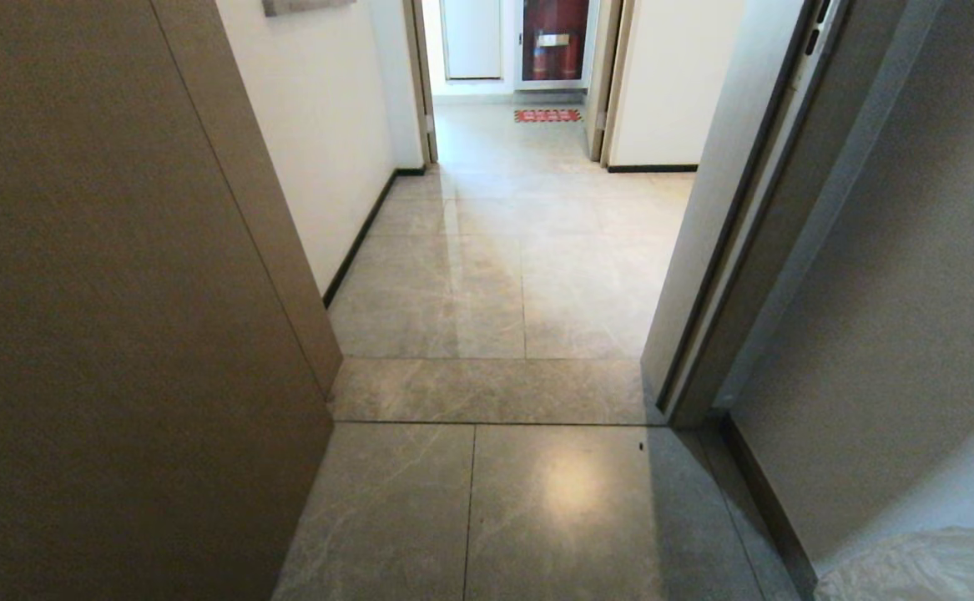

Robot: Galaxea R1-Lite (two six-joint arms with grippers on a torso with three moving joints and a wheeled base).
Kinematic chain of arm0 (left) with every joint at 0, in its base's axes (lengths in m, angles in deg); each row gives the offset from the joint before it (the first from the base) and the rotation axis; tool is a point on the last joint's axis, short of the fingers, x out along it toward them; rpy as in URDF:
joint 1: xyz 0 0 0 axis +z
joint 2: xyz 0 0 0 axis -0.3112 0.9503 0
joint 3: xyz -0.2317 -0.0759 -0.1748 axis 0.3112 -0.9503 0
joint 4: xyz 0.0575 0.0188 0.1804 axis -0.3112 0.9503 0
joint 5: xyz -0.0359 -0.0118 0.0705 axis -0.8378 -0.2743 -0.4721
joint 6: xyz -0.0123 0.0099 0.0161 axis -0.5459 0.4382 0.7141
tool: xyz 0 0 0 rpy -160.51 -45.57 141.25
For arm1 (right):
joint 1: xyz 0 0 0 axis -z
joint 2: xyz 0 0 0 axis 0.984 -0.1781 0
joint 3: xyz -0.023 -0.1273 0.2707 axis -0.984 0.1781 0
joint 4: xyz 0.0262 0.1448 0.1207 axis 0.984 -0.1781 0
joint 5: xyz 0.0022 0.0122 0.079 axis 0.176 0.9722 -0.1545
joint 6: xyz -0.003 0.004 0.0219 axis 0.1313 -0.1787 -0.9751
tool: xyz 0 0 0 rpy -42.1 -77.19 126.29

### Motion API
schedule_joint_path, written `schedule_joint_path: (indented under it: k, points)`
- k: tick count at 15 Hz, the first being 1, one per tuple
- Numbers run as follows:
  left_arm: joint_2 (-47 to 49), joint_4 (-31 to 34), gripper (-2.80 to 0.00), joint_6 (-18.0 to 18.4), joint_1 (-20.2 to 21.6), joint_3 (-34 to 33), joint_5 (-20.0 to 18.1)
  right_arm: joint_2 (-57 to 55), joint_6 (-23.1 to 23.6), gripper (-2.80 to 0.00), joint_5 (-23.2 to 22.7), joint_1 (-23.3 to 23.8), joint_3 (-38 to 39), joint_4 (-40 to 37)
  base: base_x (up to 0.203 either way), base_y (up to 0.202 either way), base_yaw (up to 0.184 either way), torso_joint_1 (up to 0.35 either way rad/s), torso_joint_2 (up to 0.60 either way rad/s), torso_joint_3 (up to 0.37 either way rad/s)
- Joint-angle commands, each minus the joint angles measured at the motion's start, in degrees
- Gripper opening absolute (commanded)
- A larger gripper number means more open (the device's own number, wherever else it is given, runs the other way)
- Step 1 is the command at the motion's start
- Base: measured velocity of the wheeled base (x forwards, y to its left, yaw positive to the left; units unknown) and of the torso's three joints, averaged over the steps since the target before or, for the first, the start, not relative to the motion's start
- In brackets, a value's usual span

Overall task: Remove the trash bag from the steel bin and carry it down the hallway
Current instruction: Put the trash bag at the door

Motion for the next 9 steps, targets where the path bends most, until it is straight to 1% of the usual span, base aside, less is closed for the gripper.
schedule_joint_path:
  k: [1, 9]
  points:
    - [0.00, 0.02, -2.80, -0.10, 0.00, -0.62, 0.02, -0.05, 0.02, -2.80, 0.00, 0.03, 0.00, 0.02, 0.193, 0.000, -0.002, 0.007, 0.00, 0.002]
    - [0.00, -0.06, -2.80, 0.00, 0.00, -0.62, 0.11, -0.05, 0.02, -2.80, 0.00, -0.06, 0.00, 0.02, 0.193, 0.000, 0.000, 0.003, 0.00, 0.003]
